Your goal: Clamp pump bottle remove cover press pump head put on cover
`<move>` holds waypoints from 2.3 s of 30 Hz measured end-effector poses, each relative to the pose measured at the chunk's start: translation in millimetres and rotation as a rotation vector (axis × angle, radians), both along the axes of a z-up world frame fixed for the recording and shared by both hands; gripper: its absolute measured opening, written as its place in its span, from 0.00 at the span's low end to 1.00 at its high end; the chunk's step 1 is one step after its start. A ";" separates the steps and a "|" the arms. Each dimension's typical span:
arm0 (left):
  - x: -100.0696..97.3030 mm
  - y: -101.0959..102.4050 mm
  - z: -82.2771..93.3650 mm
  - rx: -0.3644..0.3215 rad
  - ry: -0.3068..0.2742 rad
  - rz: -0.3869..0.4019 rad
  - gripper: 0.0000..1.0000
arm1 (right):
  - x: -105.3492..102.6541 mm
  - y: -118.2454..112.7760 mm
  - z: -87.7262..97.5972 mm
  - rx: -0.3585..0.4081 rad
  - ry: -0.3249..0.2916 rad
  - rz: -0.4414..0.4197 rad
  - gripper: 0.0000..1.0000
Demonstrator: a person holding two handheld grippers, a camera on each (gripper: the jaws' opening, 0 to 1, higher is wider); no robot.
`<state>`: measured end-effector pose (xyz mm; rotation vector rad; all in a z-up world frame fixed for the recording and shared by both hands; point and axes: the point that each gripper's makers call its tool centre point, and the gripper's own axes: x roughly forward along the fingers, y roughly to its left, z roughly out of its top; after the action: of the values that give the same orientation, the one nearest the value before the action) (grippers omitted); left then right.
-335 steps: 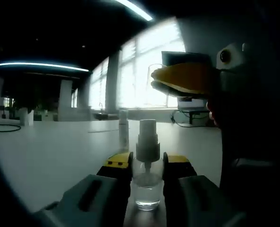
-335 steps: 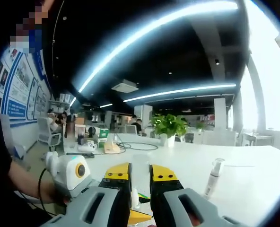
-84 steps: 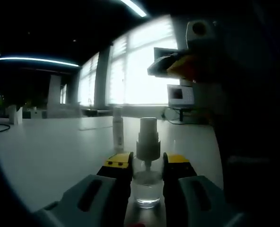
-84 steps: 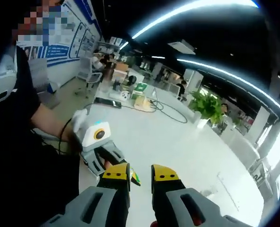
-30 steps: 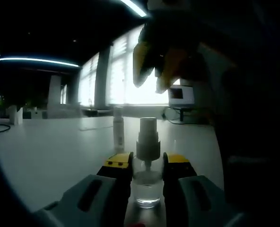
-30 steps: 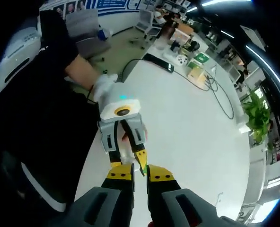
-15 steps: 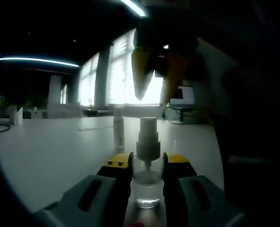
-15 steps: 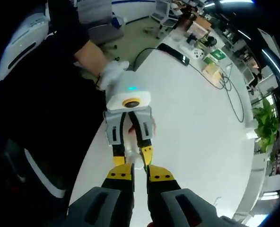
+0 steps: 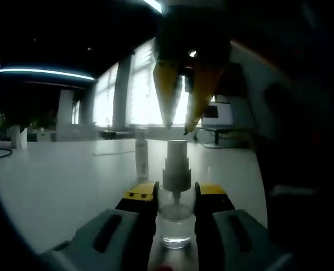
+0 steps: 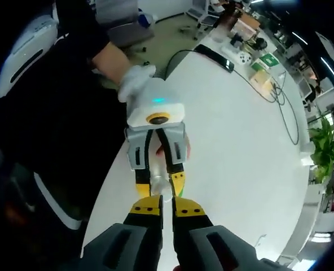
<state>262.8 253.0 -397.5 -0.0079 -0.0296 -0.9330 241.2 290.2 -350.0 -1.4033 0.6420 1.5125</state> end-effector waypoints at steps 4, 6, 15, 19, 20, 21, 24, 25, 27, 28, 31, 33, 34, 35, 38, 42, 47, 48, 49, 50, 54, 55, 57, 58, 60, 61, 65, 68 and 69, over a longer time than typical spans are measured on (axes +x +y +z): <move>0.0 0.0 0.1 0.000 -0.001 0.001 0.16 | -1.8 0.0 -1.4 -0.019 0.005 0.013 0.00; 0.1 0.1 0.1 0.000 0.000 0.001 0.16 | -2.3 1.7 -1.6 -0.022 0.009 0.018 0.00; 0.0 0.0 0.2 0.000 0.000 0.001 0.16 | -4.6 -0.9 -5.9 -0.080 0.016 0.024 0.00; -0.1 -0.1 0.2 0.000 0.000 0.000 0.16 | -4.9 0.5 -6.2 -0.074 0.014 0.020 0.00; -0.1 -0.1 0.2 -0.001 0.001 -0.001 0.16 | -5.8 0.3 -6.8 -0.077 0.017 0.021 0.00; -0.1 -0.1 0.2 -0.001 0.001 -0.001 0.16 | -6.9 -0.7 -7.6 -0.083 0.020 0.020 0.00; 0.0 -0.1 0.1 -0.001 0.000 0.000 0.16 | -6.6 -1.0 -7.6 -0.088 0.013 0.021 0.00; 0.2 0.0 0.0 0.000 0.000 0.000 0.16 | -6.8 -0.8 -7.5 -0.088 0.014 0.022 0.00; 0.4 0.3 0.0 0.000 0.000 0.000 0.16 | -7.1 -1.1 -7.7 -0.088 0.014 0.020 0.00; 0.3 0.2 0.0 0.000 0.000 0.000 0.16 | -7.4 -1.1 -7.7 -0.087 0.014 0.021 0.00; 0.5 0.6 0.0 -0.001 0.000 0.000 0.16 | -7.8 -1.0 -7.9 -0.089 0.011 0.027 0.00; 0.4 0.6 0.0 -0.001 0.000 0.000 0.16 | -8.2 -0.9 -8.1 -0.094 0.009 0.031 0.00; 0.4 0.8 -0.1 -0.001 0.001 0.000 0.16 | -8.2 -0.9 -8.1 -0.096 0.008 0.032 0.00; 0.4 0.8 -0.1 -0.001 0.001 0.000 0.16 | -8.2 -0.9 -8.2 -0.098 0.007 0.032 0.00; 0.8 1.3 -0.3 -0.001 0.001 0.001 0.16 | -8.5 -0.7 -8.5 -0.108 0.004 0.038 0.00; 0.6 1.2 -0.3 -0.001 0.001 0.001 0.16 | -8.7 -0.6 -9.3 -0.126 0.000 0.040 0.00; 0.3 1.1 -0.4 -0.002 0.006 0.004 0.16 | -5.8 0.2 -9.1 -0.143 0.007 0.030 0.00; 0.4 1.0 -0.4 -0.002 0.005 0.004 0.16 | -5.5 0.1 -9.1 -0.145 0.012 0.026 0.00; 0.6 1.1 -0.5 -0.001 0.004 0.005 0.16 | -5.3 -0.1 -9.3 -0.147 0.016 0.019 0.00; 0.6 0.9 -0.5 -0.001 0.005 0.005 0.16 | -5.1 0.0 -9.3 -0.148 0.021 0.010 0.00; 0.4 0.6 -0.4 -0.001 0.003 0.005 0.16 | -4.5 -0.9 -9.7 -0.153 0.033 -0.030 0.00; 0.3 0.5 -0.4 -0.001 0.003 0.005 0.16 | -4.9 -1.2 -9.8 -0.154 0.033 -0.029 0.00; 0.2 0.5 -0.4 -0.001 0.004 0.005 0.16 | -5.2 -1.3 -10.0 -0.157 0.029 -0.024 0.00; 0.1 0.5 -0.4 -0.002 0.004 0.004 0.16 | -5.2 -1.4 -10.1 -0.158 0.029 -0.027 0.00; -0.1 0.4 -0.4 -0.002 0.004 0.003 0.16 | -5.3 -1.5 -10.2 -0.161 0.030 -0.025 0.00; -0.1 0.3 -0.4 -0.001 0.003 0.003 0.16 | -5.2 -1.5 -10.2 -0.163 0.031 -0.026 0.00; 0.2 0.3 -0.5 -0.002 0.004 0.003 0.16 | -4.7 -1.3 -10.6 -0.169 0.035 -0.029 0.00; 0.5 0.5 -0.4 -0.002 0.005 0.004 0.16 | -4.7 -1.1 -10.8 -0.179 0.032 -0.025 0.00; 0.5 0.5 -0.4 -0.002 0.005 0.003 0.16 | -4.8 -1.3 -10.9 -0.181 0.032 -0.026 0.00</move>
<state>263.4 253.6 -397.9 -0.0123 -0.0262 -0.9295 236.3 288.9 -360.9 -1.5031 0.8307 1.4887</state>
